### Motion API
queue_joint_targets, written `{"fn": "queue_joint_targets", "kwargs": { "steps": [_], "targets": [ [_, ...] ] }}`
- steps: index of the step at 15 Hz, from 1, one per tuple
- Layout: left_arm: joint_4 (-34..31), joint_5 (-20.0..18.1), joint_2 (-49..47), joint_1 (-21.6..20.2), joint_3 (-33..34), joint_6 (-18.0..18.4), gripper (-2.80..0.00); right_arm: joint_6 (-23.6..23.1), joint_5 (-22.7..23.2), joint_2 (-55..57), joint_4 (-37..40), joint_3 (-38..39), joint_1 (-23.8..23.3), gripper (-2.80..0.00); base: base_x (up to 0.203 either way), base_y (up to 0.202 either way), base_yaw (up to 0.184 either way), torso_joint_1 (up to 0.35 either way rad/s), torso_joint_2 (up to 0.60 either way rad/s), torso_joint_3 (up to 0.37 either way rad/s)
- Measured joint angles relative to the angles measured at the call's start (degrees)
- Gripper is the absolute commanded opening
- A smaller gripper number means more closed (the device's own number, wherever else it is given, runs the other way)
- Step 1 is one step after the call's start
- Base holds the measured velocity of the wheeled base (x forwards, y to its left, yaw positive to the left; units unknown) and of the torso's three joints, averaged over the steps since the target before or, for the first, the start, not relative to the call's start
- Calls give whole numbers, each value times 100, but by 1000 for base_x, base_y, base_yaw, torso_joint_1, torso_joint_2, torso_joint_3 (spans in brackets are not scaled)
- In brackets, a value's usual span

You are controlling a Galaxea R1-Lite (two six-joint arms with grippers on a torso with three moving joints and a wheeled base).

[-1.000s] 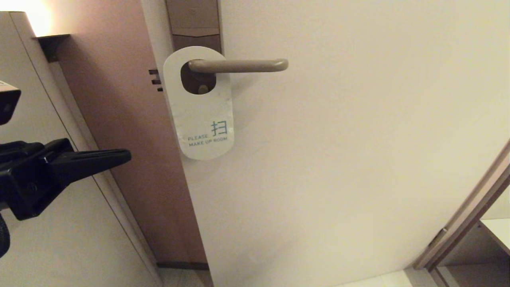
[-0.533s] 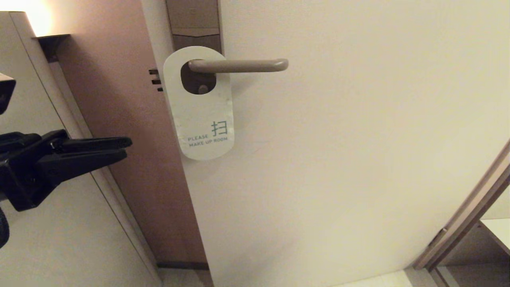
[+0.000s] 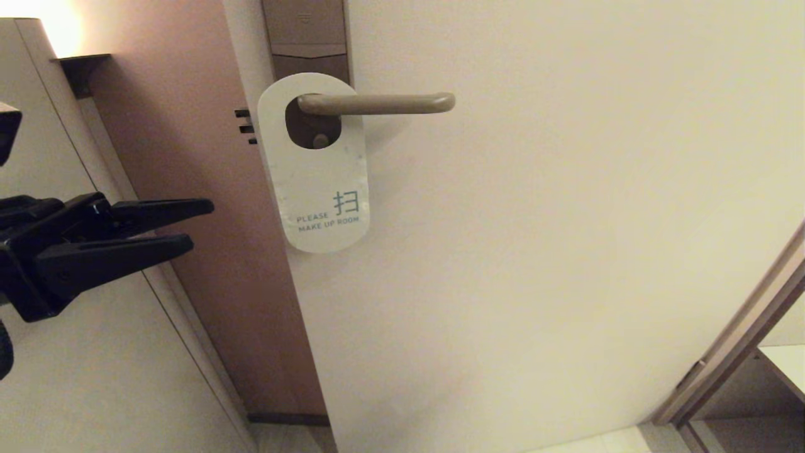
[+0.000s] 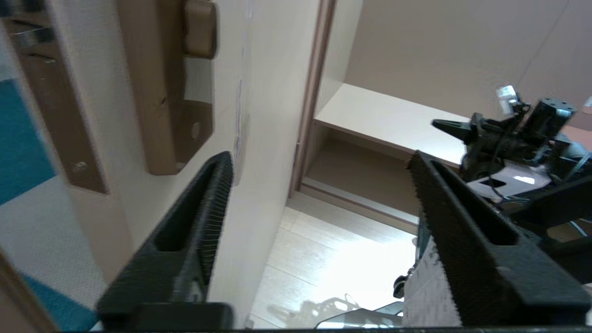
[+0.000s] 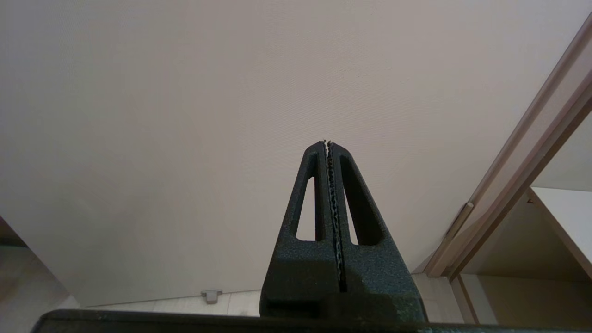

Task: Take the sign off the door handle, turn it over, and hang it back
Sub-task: Take down the sign

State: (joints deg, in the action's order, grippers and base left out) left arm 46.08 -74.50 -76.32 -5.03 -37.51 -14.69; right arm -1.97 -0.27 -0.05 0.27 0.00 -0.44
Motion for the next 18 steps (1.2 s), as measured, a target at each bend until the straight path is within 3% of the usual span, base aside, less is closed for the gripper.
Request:
{"fn": "queue_joint_targets", "kwargs": {
  "steps": [10,18],
  "targets": [
    [2,9,-631,397,-654,1,0,0,0,0,-5,0,-2,-280,0,0,0,0,0,0],
    [3,16,-870,946,-804,6,0,0,2,0,0,0,-1,-280,0,0,0,0,0,0]
  ]
}}
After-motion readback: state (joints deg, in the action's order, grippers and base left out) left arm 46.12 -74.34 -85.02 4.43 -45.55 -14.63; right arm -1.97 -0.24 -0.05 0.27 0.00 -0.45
